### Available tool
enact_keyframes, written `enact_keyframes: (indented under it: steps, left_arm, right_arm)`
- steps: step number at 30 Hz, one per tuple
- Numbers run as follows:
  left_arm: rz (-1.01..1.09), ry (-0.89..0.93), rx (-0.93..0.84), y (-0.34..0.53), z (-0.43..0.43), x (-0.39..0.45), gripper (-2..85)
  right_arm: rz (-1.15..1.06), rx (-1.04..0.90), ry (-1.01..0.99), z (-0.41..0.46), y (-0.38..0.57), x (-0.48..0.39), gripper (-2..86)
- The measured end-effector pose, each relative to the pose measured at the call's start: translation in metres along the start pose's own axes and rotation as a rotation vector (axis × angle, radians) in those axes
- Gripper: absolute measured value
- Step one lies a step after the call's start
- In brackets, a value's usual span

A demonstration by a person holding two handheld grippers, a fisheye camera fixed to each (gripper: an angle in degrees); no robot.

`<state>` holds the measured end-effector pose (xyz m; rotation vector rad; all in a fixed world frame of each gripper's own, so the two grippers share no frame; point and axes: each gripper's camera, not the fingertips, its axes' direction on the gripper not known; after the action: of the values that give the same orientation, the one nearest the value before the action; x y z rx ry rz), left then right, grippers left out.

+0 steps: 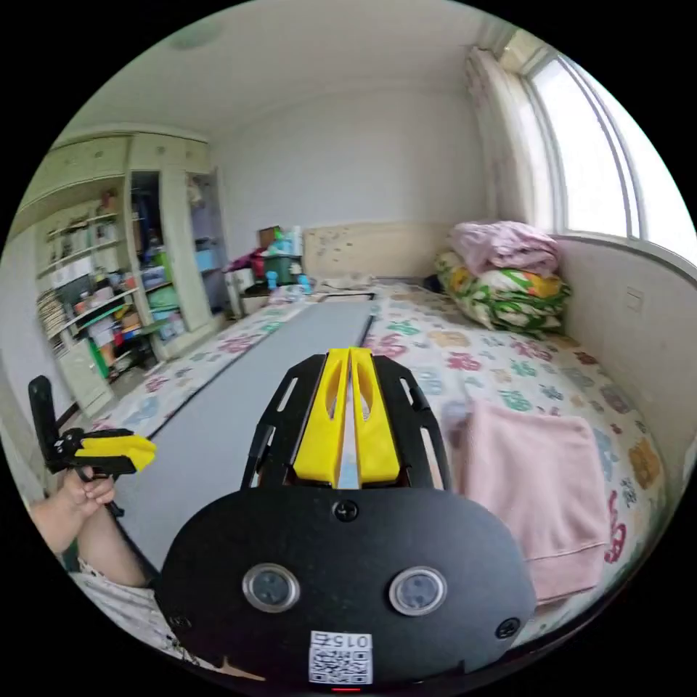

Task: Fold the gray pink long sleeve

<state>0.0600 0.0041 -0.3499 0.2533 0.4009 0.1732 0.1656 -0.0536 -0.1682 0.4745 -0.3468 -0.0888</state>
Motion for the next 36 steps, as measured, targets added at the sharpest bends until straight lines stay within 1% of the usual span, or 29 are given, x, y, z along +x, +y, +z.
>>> enact_keyframes:
  steps: [1,3,4,6,7,9,10,12,13,15,16,18,19,21,22,24,27,30,32,34,36]
  left_arm:
    - [-0.022,-0.033,0.006,0.023,-0.022,-0.001,3.9]
    - [-0.139,-0.181,0.036,0.119,-0.108,-0.003,3.8]
    - [-0.175,-0.221,0.040,0.143,-0.128,-0.003,4.0]
    - [-0.322,-0.410,0.068,0.243,-0.206,0.000,4.6]
    - [-0.360,-0.463,0.077,0.269,-0.224,0.002,4.8]
    - [-0.525,-0.680,0.098,0.370,-0.289,0.010,6.1]
    - [-0.567,-0.730,0.105,0.394,-0.305,0.012,6.5]
    - [-0.735,-0.902,0.112,0.484,-0.360,0.025,8.1]
    - [-0.774,-0.936,0.112,0.505,-0.373,0.028,8.9]
    - [-0.943,-1.031,0.136,0.589,-0.416,0.047,11.1]
    - [-0.987,-1.031,0.153,0.611,-0.426,0.052,11.5]
    - [-1.136,-0.995,0.237,0.698,-0.456,0.081,11.9]
    - [-1.164,-0.987,0.241,0.717,-0.460,0.088,11.9]
    - [-1.263,-0.944,0.210,0.787,-0.460,0.110,12.7]
    - [-1.274,-0.925,0.207,0.803,-0.458,0.114,12.9]
    - [-1.309,-0.805,0.264,0.854,-0.452,0.129,13.6]
    - [-1.338,-0.758,0.262,0.897,-0.450,0.144,13.2]
    - [-1.287,-0.730,0.309,0.916,-0.463,0.171,10.5]
    - [-1.256,-0.738,0.312,0.919,-0.473,0.187,9.8]
    - [-1.208,-0.747,0.309,0.921,-0.482,0.200,9.1]
    - [-1.141,-0.720,0.329,0.924,-0.490,0.209,7.8]
  right_arm:
    - [-0.030,0.003,-0.050,0.001,0.012,-0.024,-0.5]
    - [-0.143,0.009,-0.243,0.007,0.064,-0.125,-0.4]
    - [-0.181,0.004,-0.292,0.010,0.078,-0.151,-0.4]
    - [-0.317,-0.052,-0.497,0.024,0.134,-0.255,-0.3]
    - [-0.360,-0.072,-0.550,0.028,0.149,-0.281,-0.2]
    - [-0.476,-0.199,-0.724,0.050,0.209,-0.378,0.3]
    - [-0.492,-0.235,-0.764,0.056,0.225,-0.399,0.4]
    - [-0.545,-0.392,-0.930,0.081,0.284,-0.479,2.4]
    - [-0.552,-0.438,-0.964,0.088,0.299,-0.498,3.2]
    - [-0.578,-0.596,-1.097,0.111,0.360,-0.563,6.0]
    - [-0.587,-0.634,-1.119,0.115,0.377,-0.578,6.4]
    - [-0.649,-0.763,-1.150,0.129,0.449,-0.627,7.8]
    - [-0.668,-0.789,-1.147,0.131,0.469,-0.637,8.0]
    - [-0.701,-0.867,-1.150,0.139,0.538,-0.660,8.6]
    - [-0.699,-0.887,-1.153,0.141,0.553,-0.664,8.7]
    - [-0.681,-0.956,-1.161,0.147,0.609,-0.673,8.9]
    - [-0.703,-1.062,-1.166,0.151,0.678,-0.687,9.6]
    - [-0.703,-1.144,-1.169,0.151,0.740,-0.698,10.8]
    - [-0.685,-1.155,-1.177,0.148,0.769,-0.701,11.2]
    - [-0.673,-1.122,-1.178,0.142,0.787,-0.701,11.4]
    - [-0.680,-0.966,-1.149,0.125,0.794,-0.696,11.5]
